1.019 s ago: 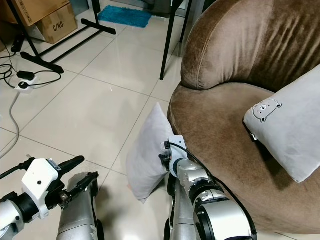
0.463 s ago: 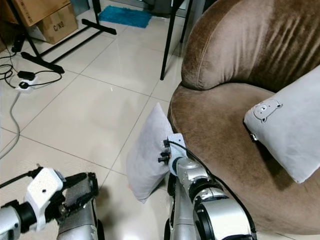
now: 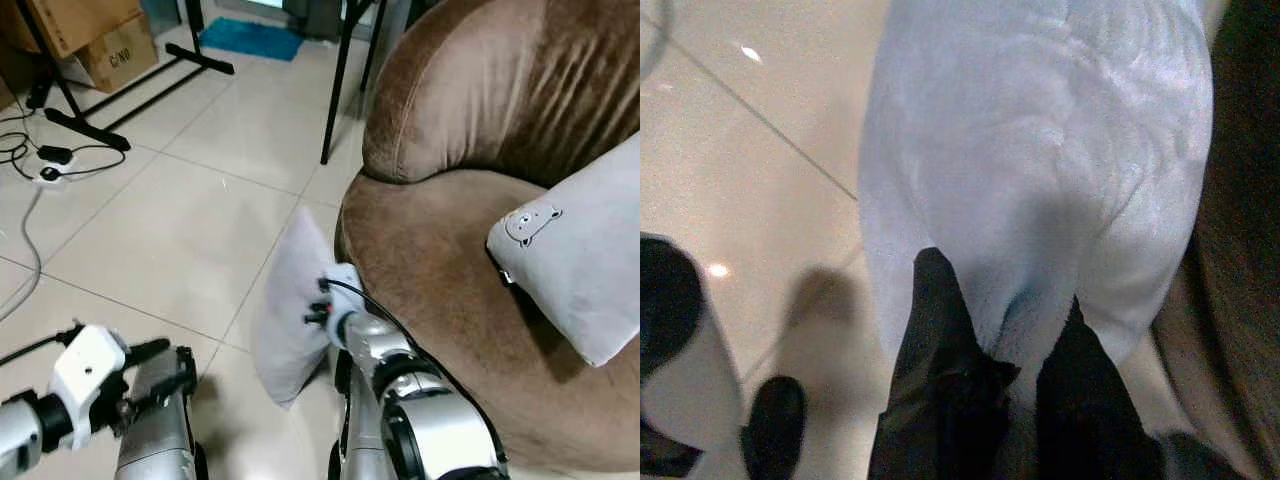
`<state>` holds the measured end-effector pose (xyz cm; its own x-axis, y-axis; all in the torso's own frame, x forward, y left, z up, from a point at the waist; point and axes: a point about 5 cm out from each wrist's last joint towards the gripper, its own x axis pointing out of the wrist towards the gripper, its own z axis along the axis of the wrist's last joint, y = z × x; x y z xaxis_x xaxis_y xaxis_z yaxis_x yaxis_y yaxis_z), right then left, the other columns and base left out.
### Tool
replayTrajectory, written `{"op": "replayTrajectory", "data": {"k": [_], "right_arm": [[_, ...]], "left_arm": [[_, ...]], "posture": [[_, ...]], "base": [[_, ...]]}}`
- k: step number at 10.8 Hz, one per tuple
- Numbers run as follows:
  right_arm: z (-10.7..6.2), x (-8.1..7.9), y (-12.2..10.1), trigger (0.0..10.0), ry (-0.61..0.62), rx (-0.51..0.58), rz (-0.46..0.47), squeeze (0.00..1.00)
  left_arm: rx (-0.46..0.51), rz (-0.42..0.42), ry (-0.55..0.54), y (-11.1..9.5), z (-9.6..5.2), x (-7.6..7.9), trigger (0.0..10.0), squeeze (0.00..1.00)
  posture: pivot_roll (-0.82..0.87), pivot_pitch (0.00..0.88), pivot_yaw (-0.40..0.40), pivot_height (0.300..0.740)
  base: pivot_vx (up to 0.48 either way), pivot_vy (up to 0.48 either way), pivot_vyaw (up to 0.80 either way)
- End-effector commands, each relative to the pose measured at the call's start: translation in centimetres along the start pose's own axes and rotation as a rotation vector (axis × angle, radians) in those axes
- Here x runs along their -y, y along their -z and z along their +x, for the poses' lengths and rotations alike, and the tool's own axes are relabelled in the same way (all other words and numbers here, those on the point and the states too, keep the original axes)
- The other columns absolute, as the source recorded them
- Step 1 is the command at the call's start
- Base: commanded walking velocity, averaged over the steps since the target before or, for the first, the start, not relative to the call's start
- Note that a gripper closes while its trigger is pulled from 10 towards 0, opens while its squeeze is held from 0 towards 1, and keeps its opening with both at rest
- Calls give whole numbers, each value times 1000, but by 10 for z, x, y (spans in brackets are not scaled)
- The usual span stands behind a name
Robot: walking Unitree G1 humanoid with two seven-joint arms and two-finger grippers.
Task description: Move the pillow to the sofa from floor
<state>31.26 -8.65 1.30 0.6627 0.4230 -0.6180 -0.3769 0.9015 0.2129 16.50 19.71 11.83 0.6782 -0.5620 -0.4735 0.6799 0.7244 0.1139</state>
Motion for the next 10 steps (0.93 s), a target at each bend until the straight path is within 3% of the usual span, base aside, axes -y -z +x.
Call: {"op": "replayTrajectory", "data": {"k": [1,4,5,6,7,8,9,10], "right_arm": [[-1,-1,-14,0,-48,53,21,0],[-4,-9,-50,0,-199,210,74,0],[-12,-3,-76,0,-189,341,153,0],[-33,13,-105,0,-181,516,256,0],[-58,21,-121,0,-168,635,303,0],[-97,26,-139,0,-162,775,353,0],[-135,31,-152,0,-122,888,343,0],[-158,38,-160,0,-73,949,320,0]], "left_arm": [[-1,-2,-29,2,-1,-3,10000,0],[22,7,-64,0,3,-11,10000,0],[48,32,-75,-4,9,-12,10000,0],[130,31,-136,-16,17,-16,10000,0],[180,17,-180,-22,20,-18,10000,0],[239,4,-228,-30,22,-18,10000,0],[324,-27,-258,-42,19,-14,10000,0],[368,-56,-286,-49,18,-15,10000,0]], "posture": [[175,0,-69,500],[178,0,-45,500],[180,0,-47,500],[168,0,-47,500],[152,0,-50,500],[135,0,-55,500],[116,0,-56,500],[110,0,-54,500]], "base": [[0,0,0],[0,0,0],[0,0,0],[0,0,0],[0,0,0],[0,0,0],[0,0,0],[0,0,0]]}}
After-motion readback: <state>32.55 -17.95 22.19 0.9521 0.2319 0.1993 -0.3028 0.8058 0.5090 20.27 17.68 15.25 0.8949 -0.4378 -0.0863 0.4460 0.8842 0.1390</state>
